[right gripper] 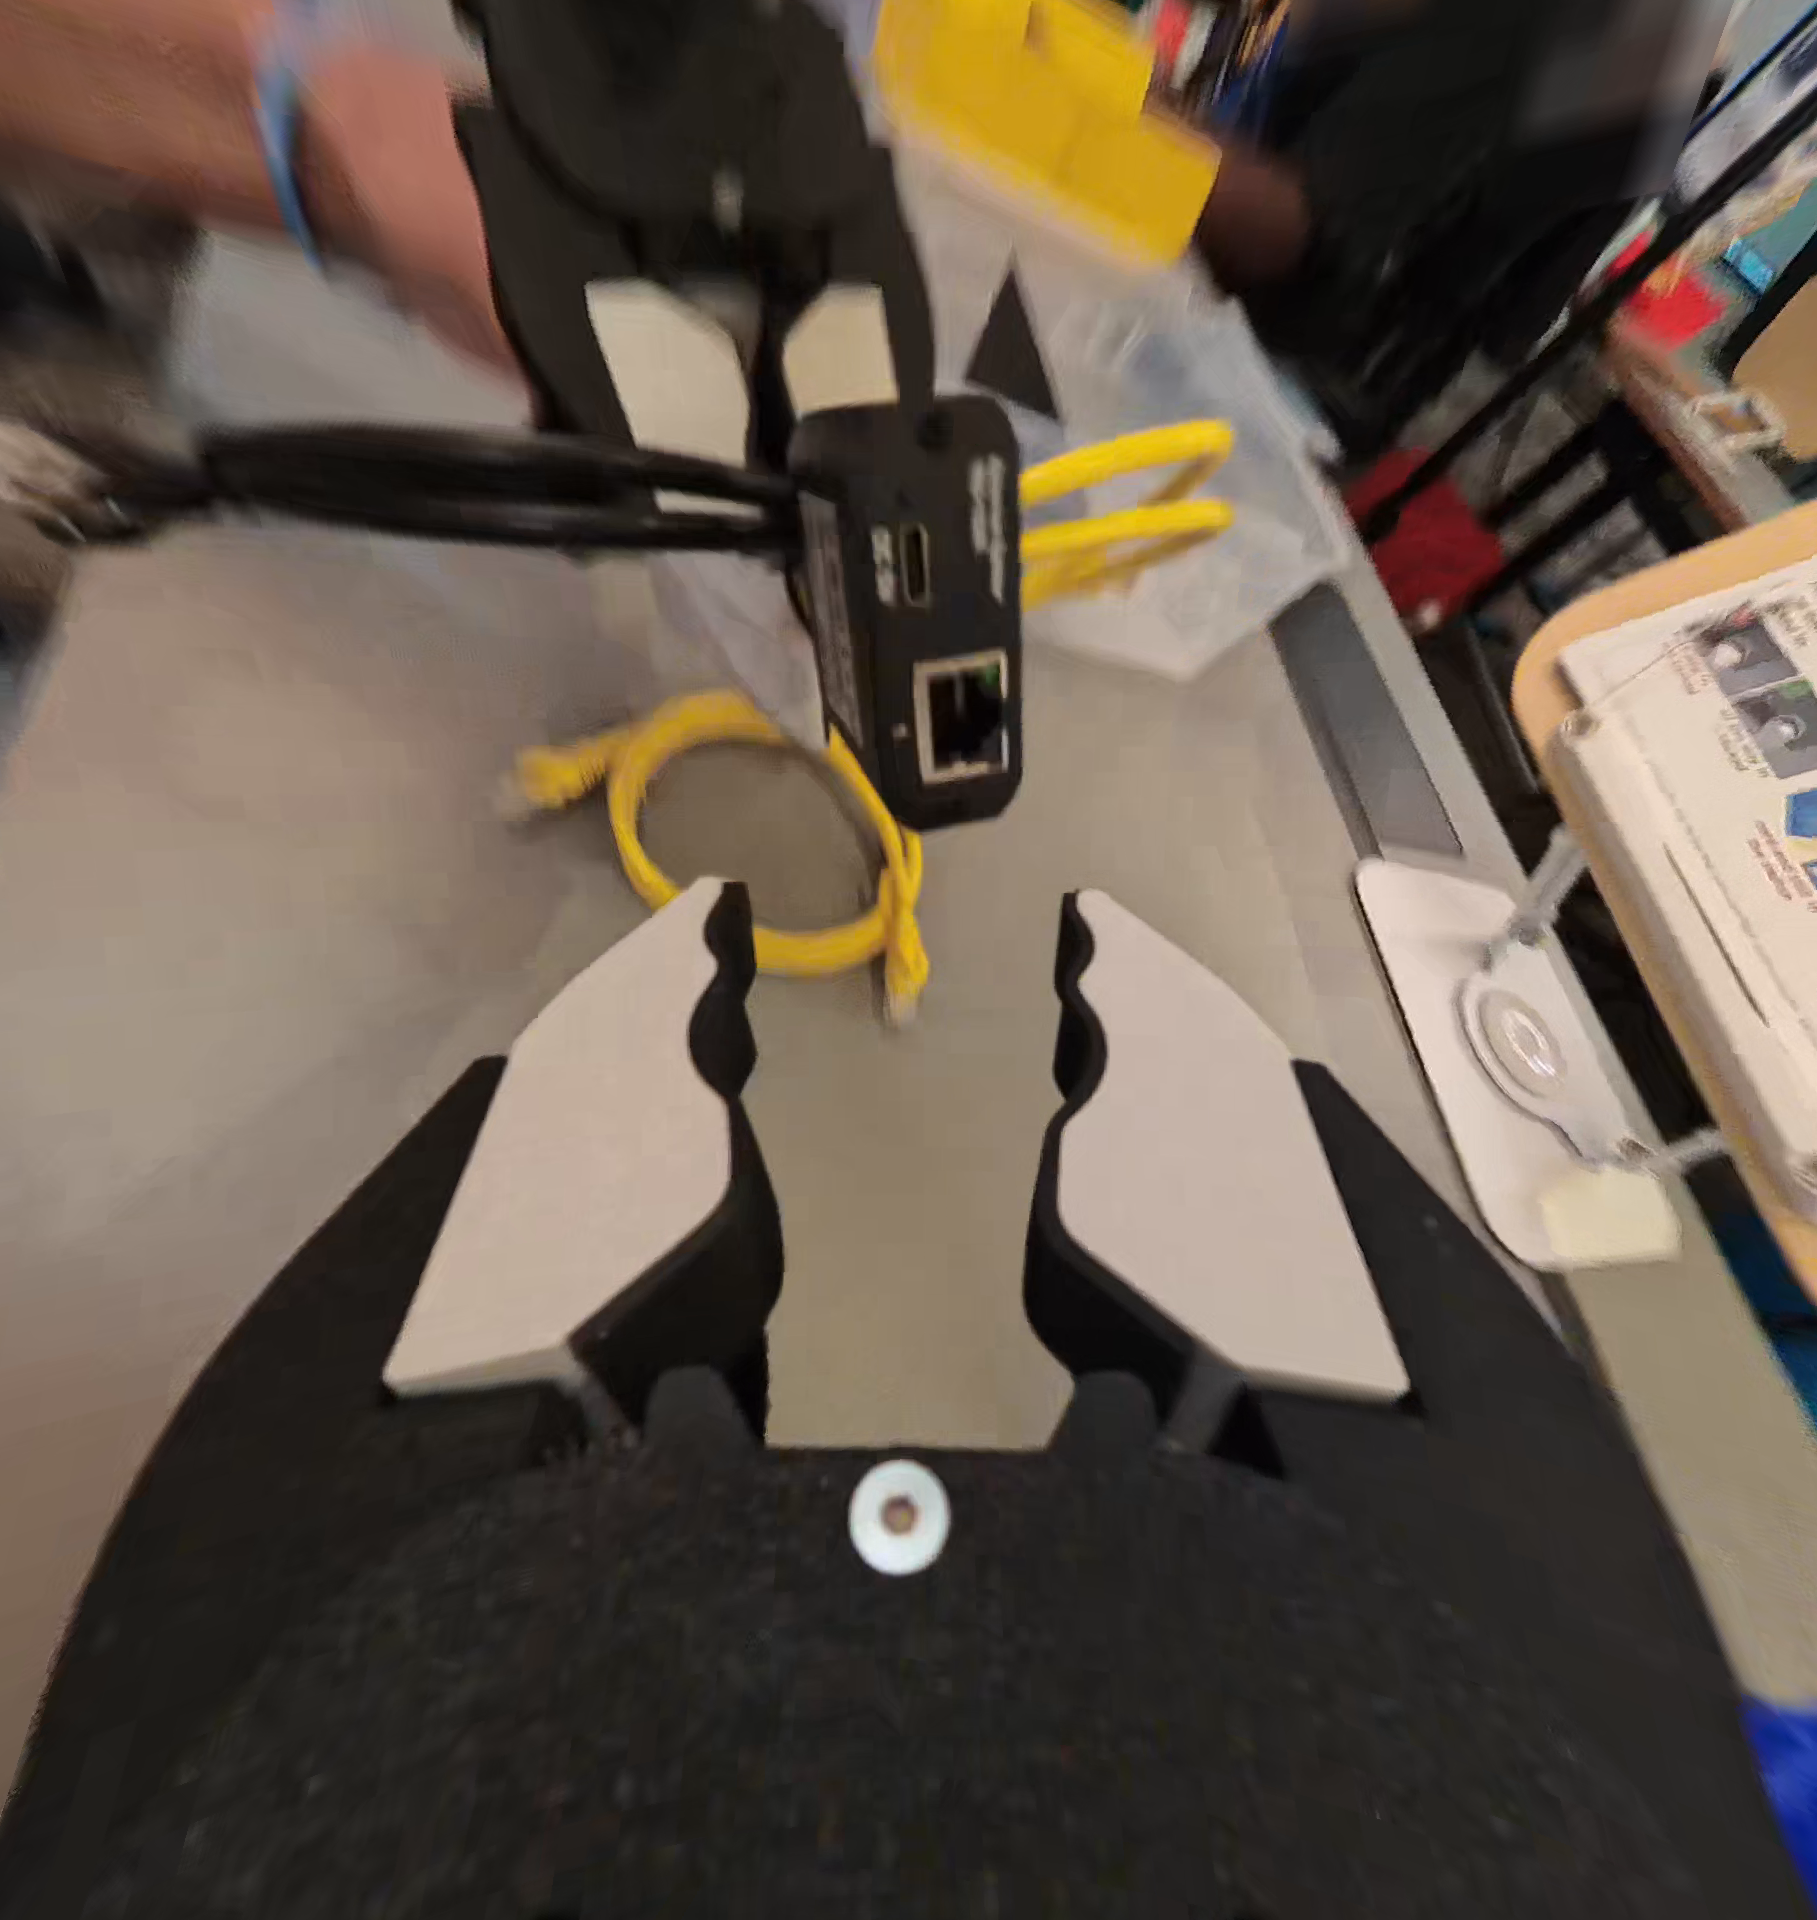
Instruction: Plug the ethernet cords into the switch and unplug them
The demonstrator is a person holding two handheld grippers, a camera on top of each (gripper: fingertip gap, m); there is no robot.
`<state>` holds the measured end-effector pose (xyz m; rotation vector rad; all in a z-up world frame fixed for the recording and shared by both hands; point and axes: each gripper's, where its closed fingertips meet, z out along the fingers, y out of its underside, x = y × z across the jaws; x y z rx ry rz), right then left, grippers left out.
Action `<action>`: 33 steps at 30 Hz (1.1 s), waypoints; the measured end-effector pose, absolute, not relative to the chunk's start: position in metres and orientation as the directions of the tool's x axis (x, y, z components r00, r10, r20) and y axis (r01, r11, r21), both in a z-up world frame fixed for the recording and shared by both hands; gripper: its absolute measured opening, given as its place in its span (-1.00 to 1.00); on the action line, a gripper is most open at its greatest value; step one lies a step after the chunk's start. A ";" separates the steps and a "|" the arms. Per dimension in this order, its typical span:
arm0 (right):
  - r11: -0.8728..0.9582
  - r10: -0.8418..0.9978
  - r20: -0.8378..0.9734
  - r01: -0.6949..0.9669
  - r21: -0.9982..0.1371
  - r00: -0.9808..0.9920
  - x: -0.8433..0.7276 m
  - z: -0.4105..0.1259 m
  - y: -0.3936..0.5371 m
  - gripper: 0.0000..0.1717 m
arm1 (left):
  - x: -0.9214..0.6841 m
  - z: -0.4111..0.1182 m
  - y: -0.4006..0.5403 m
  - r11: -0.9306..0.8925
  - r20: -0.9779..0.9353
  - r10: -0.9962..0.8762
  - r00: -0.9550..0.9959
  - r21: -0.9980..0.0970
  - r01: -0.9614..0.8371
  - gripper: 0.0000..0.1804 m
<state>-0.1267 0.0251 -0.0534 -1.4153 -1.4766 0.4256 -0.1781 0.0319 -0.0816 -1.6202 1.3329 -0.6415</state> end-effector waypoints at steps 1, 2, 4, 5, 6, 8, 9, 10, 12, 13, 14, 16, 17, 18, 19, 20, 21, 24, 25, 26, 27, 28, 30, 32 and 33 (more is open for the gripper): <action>0.234 0.913 0.352 0.444 -0.865 0.204 -0.131 -0.043 0.022 -0.39 | -0.177 -0.073 0.030 0.008 -0.131 -0.952 0.275 -0.913 -0.407 -0.93; 0.215 0.935 0.294 0.342 -0.915 0.199 -0.137 -0.033 0.016 -0.43 | -0.175 -0.067 0.028 0.012 -0.113 -0.956 0.269 -0.936 -0.352 -0.93; 0.189 0.958 0.219 0.165 -0.968 0.187 -0.150 -0.017 0.007 -0.42 | -0.169 -0.060 0.021 0.012 -0.082 -0.968 0.239 -0.960 -0.281 -0.93; 0.186 0.963 0.201 0.098 -0.978 0.180 -0.156 -0.010 0.003 -0.41 | -0.165 -0.059 0.018 0.007 -0.068 -0.973 0.222 -0.965 -0.262 -0.93; 0.187 0.966 0.190 0.037 -0.982 0.176 -0.161 -0.004 -0.002 -0.43 | -0.162 -0.058 0.014 0.004 -0.057 -0.977 0.205 -0.969 -0.247 -0.93; 0.208 0.964 0.193 -0.071 -0.976 0.183 -0.165 0.010 -0.009 -0.50 | -0.153 -0.060 0.007 -0.003 -0.036 -0.984 0.172 -0.975 -0.223 -0.93; 0.209 0.966 0.187 -0.115 -0.971 0.177 -0.167 0.015 -0.013 -0.56 | -0.149 -0.061 0.003 -0.016 -0.017 -0.988 0.156 -0.979 -0.205 -0.93; 0.204 0.969 0.178 -0.146 -0.968 0.173 -0.168 0.018 -0.016 -0.67 | -0.144 -0.062 -0.001 -0.028 0.003 -0.991 0.131 -0.982 -0.189 -0.93; 0.195 0.975 0.172 -0.163 -0.967 0.143 -0.168 0.019 -0.020 -0.71 | -0.136 -0.066 -0.006 -0.045 0.023 -0.993 0.119 -0.981 -0.186 -0.93; 0.194 0.973 0.172 -0.141 -0.971 0.152 -0.167 0.018 -0.018 -0.72 | -0.134 -0.070 -0.005 -0.059 0.035 -0.992 0.122 -0.977 -0.205 -0.93; 0.189 0.973 0.172 -0.103 -0.976 0.153 -0.167 0.015 -0.016 -0.72 | -0.134 -0.073 -0.005 -0.075 0.048 -0.991 0.122 -0.971 -0.226 -0.91; 0.215 0.963 0.209 -0.017 -0.977 0.170 -0.164 0.011 -0.012 -0.72 | -0.142 -0.074 -0.001 -0.104 0.070 -0.987 0.147 -0.964 -0.243 -0.72; 0.255 0.947 0.256 0.031 -0.966 0.192 -0.162 0.009 -0.009 -0.72 | -0.149 -0.072 0.003 -0.117 0.075 -0.983 0.170 -0.962 -0.248 -0.63; 0.290 0.932 0.303 0.091 -0.953 0.199 -0.160 0.006 -0.007 -0.72 | -0.158 -0.070 0.009 -0.124 0.072 -0.976 0.206 -0.960 -0.250 -0.61; 0.317 0.919 0.340 0.139 -0.938 0.198 -0.158 0.004 -0.007 -0.72 | -0.167 -0.065 0.018 -0.123 0.057 -0.965 0.256 -0.960 -0.251 -0.64; 0.344 0.907 0.373 0.166 -0.924 0.194 -0.157 0.004 -0.007 -0.72 | -0.176 -0.059 0.026 -0.110 0.026 -0.953 0.302 -0.958 -0.266 -0.71; 0.371 0.894 0.405 0.189 -0.909 0.192 -0.157 0.005 -0.008 -0.72 | -0.183 -0.053 0.032 -0.084 -0.019 -0.944 0.330 -0.952 -0.295 -0.71; 0.408 0.877 0.450 0.234 -0.882 0.168 -0.160 0.008 -0.012 -0.72 | -0.203 -0.039 0.043 0.018 -0.194 -0.906 0.375 -0.905 -0.426 -0.68; 0.416 0.875 0.456 0.233 -0.879 0.160 -0.160 0.012 -0.014 -0.72 | -0.211 -0.036 0.048 0.042 -0.255 -0.885 0.390 -0.878 -0.477 -0.60; 0.419 0.876 0.459 0.235 -0.877 0.151 -0.161 0.015 -0.017 -0.72 | -0.220 -0.034 0.057 0.057 -0.322 -0.847 0.422 -0.845 -0.531 -0.57; 0.423 0.877 0.461 0.235 -0.875 0.140 -0.162 0.019 -0.020 -0.72 | -0.230 -0.031 0.067 0.065 -0.392 -0.797 0.460 -0.812 -0.579 -0.54; 0.431 0.875 0.465 0.221 -0.875 0.136 -0.163 0.024 -0.024 -0.72 | -0.239 -0.027 0.076 0.070 -0.443 -0.749 0.492 -0.792 -0.607 -0.53; 0.451 0.870 0.477 0.189 -0.872 0.125 -0.166 0.033 -0.032 -0.72 | -0.250 -0.027 0.088 0.045 -0.476 -0.695 0.539 -0.777 -0.628 -0.53; 0.481 0.849 0.511 0.205 -0.852 0.134 -0.168 0.037 -0.032 -0.72 | -0.262 -0.031 0.099 -0.004 -0.492 -0.656 0.572 -0.756 -0.655 -0.48; 0.490 0.844 0.519 0.199 -0.849 0.136 -0.168 0.040 -0.033 -0.72 | -0.271 -0.035 0.106 -0.024 -0.521 -0.627 0.580 -0.731 -0.682 -0.46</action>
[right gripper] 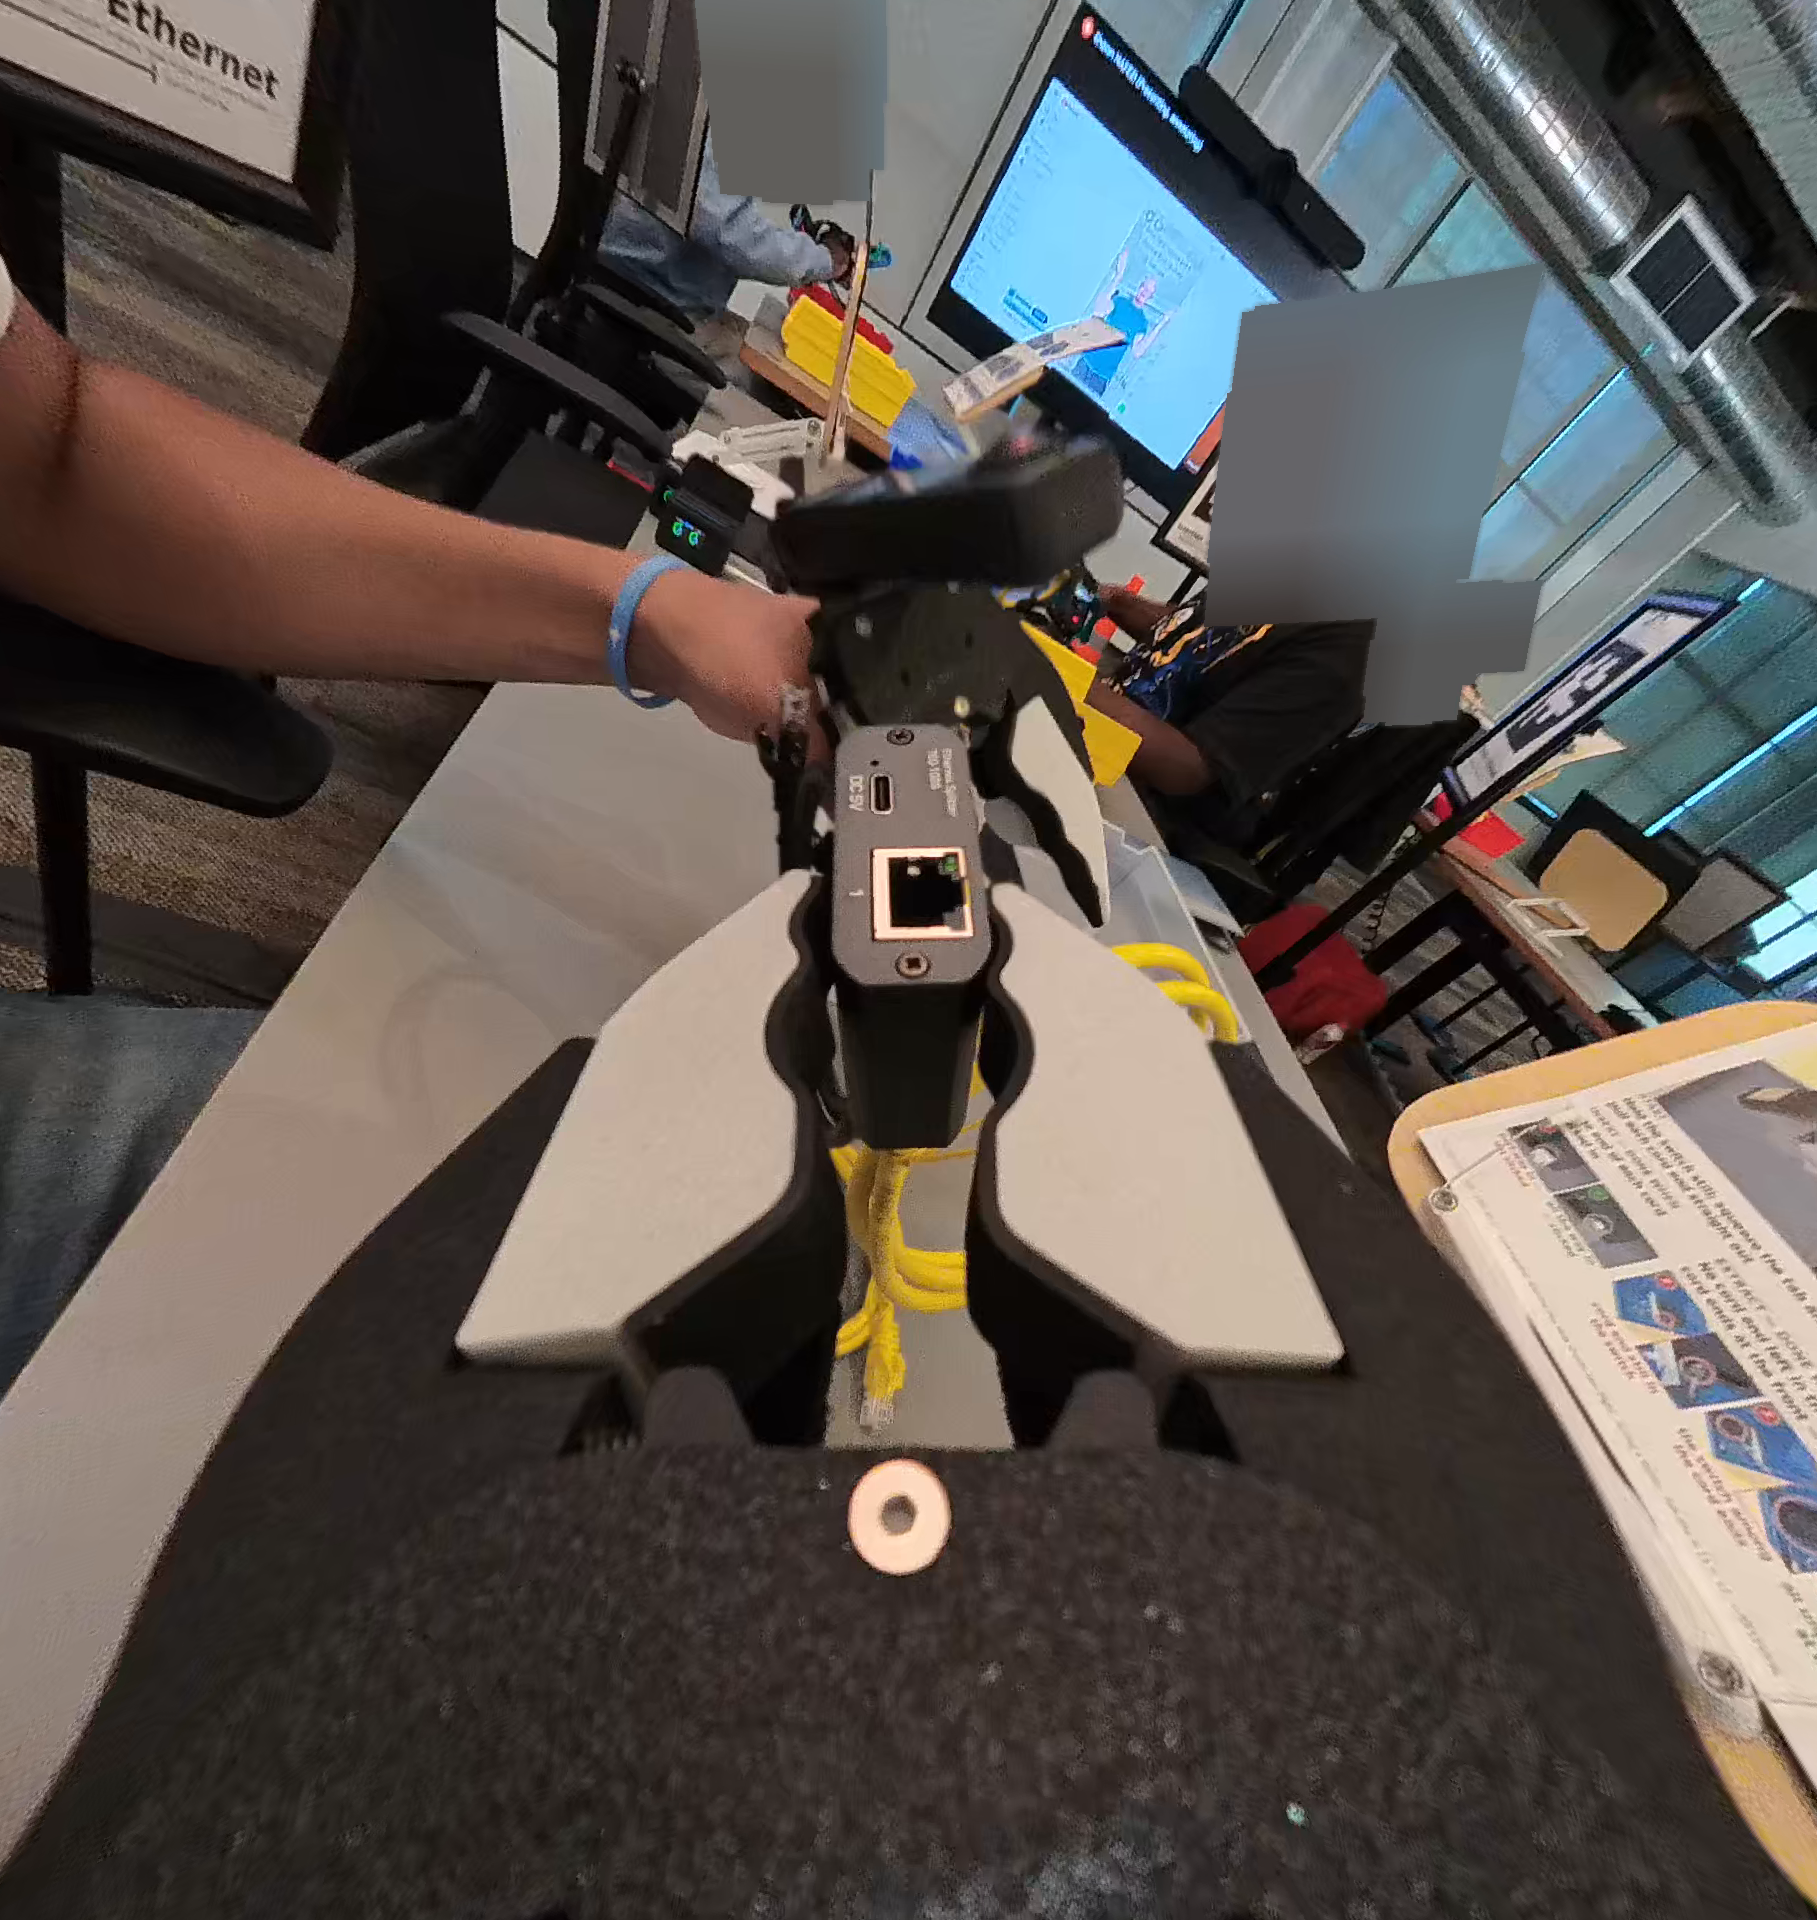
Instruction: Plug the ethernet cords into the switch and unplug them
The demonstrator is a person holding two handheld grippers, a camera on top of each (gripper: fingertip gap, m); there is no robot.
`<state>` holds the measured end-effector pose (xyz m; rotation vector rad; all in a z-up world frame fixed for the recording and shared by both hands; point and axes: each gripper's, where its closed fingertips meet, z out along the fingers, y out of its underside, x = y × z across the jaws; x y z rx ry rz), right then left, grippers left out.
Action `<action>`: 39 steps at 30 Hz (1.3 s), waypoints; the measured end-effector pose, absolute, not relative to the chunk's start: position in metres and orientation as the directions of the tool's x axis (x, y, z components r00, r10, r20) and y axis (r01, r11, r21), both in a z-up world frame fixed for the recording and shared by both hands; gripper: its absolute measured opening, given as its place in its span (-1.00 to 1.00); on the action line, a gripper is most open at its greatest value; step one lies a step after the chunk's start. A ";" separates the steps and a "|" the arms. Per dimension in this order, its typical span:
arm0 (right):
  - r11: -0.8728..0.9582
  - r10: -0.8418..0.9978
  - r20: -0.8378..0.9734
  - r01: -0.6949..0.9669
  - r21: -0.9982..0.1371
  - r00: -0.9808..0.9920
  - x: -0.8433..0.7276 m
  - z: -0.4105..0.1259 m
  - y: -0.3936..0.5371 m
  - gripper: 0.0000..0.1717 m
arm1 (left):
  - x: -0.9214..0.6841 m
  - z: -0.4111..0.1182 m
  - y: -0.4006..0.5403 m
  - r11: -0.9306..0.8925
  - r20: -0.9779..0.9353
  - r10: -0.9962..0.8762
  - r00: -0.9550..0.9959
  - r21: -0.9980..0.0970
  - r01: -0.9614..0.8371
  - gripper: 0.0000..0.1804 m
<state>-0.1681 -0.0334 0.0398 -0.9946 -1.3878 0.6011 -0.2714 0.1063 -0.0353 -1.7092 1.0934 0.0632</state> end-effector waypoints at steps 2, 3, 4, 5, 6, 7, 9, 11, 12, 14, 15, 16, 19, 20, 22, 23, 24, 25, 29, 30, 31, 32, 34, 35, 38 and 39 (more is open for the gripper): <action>0.501 0.841 0.521 0.158 -0.851 0.146 -0.167 0.048 -0.038 -0.72 | -0.288 -0.050 0.117 -0.062 -0.586 -0.582 0.564 -0.660 -0.749 -0.48; 0.496 0.846 0.513 0.139 -0.857 0.143 -0.167 0.051 -0.040 -0.72 | -0.289 -0.058 0.117 -0.066 -0.591 -0.588 0.552 -0.646 -0.761 -0.48; 0.487 0.853 0.501 0.126 -0.864 0.143 -0.166 0.053 -0.040 -0.72 | -0.289 -0.061 0.119 -0.059 -0.589 -0.581 0.562 -0.658 -0.751 -0.51; 0.483 0.855 0.498 0.124 -0.867 0.146 -0.164 0.054 -0.040 -0.72 | -0.290 -0.063 0.120 -0.054 -0.576 -0.574 0.581 -0.682 -0.729 -0.57; 0.492 0.847 0.508 0.133 -0.861 0.156 -0.162 0.055 -0.038 -0.72 | -0.295 -0.065 0.123 -0.066 -0.561 -0.566 0.604 -0.700 -0.711 -0.58; 0.504 0.835 0.526 0.159 -0.849 0.164 -0.160 0.053 -0.036 -0.72 | -0.303 -0.064 0.127 -0.095 -0.541 -0.556 0.631 -0.713 -0.694 -0.58; 0.522 0.800 0.574 0.268 -0.809 0.174 -0.156 0.043 -0.027 -0.72 | -0.311 -0.050 0.127 -0.134 -0.444 -0.567 0.694 -0.781 -0.609 -0.57; 0.513 0.771 0.610 0.390 -0.765 0.182 -0.152 0.028 -0.013 -0.72 | -0.287 -0.025 0.102 -0.083 -0.302 -0.696 0.651 -0.867 -0.491 -0.53; 0.510 0.760 0.624 0.427 -0.747 0.183 -0.150 0.022 -0.007 -0.72 | -0.269 -0.011 0.083 -0.033 -0.270 -0.759 0.593 -0.893 -0.448 -0.51; 0.501 0.751 0.638 0.483 -0.718 0.171 -0.150 0.008 0.001 -0.72 | -0.234 0.010 0.044 0.086 -0.295 -0.842 0.452 -0.900 -0.426 -0.52; 0.498 0.751 0.640 0.499 -0.709 0.161 -0.151 0.003 0.003 -0.72 | -0.218 0.014 0.026 0.144 -0.334 -0.861 0.385 -0.884 -0.445 -0.54; 0.493 0.756 0.638 0.513 -0.702 0.147 -0.153 -0.003 0.003 -0.72 | -0.206 0.015 0.013 0.196 -0.380 -0.863 0.334 -0.860 -0.471 -0.54; 0.496 0.765 0.635 0.531 -0.688 0.108 -0.160 -0.013 -0.001 -0.72 | -0.181 0.006 -0.006 0.283 -0.472 -0.849 0.238 -0.785 -0.551 -0.55; 0.498 0.769 0.632 0.529 -0.687 0.098 -0.162 -0.014 -0.003 -0.72 | -0.178 0.000 -0.006 0.291 -0.491 -0.843 0.221 -0.761 -0.580 -0.55; 0.497 0.774 0.628 0.533 -0.685 0.085 -0.163 -0.017 -0.005 -0.72 | -0.174 -0.014 -0.007 0.314 -0.527 -0.830 0.185 -0.714 -0.626 -0.56; 0.497 0.775 0.627 0.535 -0.684 0.082 -0.164 -0.018 -0.006 -0.72 | -0.172 -0.019 -0.007 0.325 -0.545 -0.820 0.177 -0.697 -0.639 -0.58; 0.493 0.779 0.622 0.537 -0.684 0.076 -0.165 -0.020 -0.007 -0.72 | -0.169 -0.021 -0.008 0.338 -0.559 -0.811 0.173 -0.688 -0.642 -0.63; 0.490 0.783 0.618 0.543 -0.682 0.069 -0.165 -0.022 -0.007 -0.72 | -0.167 -0.023 -0.009 0.352 -0.572 -0.802 0.169 -0.683 -0.640 -0.69; 0.467 0.800 0.598 0.574 -0.673 0.050 -0.165 -0.033 -0.004 -0.72 | -0.165 -0.030 -0.004 0.368 -0.609 -0.775 0.171 -0.654 -0.661 -0.74; 0.463 0.799 0.599 0.582 -0.668 0.052 -0.164 -0.035 -0.003 -0.72 | -0.165 -0.032 -0.002 0.366 -0.612 -0.772 0.172 -0.649 -0.667 -0.74; 0.460 0.797 0.602 0.590 -0.664 0.055 -0.164 -0.037 -0.001 -0.72 | -0.165 -0.034 -0.001 0.376 -0.628 -0.760 0.165 -0.633 -0.676 -0.74; 0.462 0.793 0.607 0.594 -0.659 0.056 -0.164 -0.039 0.000 -0.72 | -0.165 -0.035 -0.001 0.397 -0.650 -0.744 0.156 -0.617 -0.679 -0.74; 0.485 0.779 0.624 0.580 -0.655 0.054 -0.163 -0.040 0.000 -0.71 | -0.163 -0.033 -0.004 0.436 -0.671 -0.725 0.152 -0.619 -0.654 -0.75; 0.496 0.779 0.625 0.559 -0.665 0.052 -0.163 -0.038 -0.002 -0.71 | -0.162 -0.031 -0.007 0.448 -0.671 -0.726 0.154 -0.631 -0.633 -0.75; 0.484 0.801 0.596 0.526 -0.699 0.055 -0.160 -0.037 0.000 -0.56 | -0.162 -0.028 -0.014 0.464 -0.666 -0.734 0.136 -0.637 -0.615 -0.75; 0.485 0.805 0.592 0.525 -0.700 0.045 -0.159 -0.039 0.001 -0.51 | -0.162 -0.026 -0.016 0.467 -0.662 -0.737 0.137 -0.646 -0.604 -0.76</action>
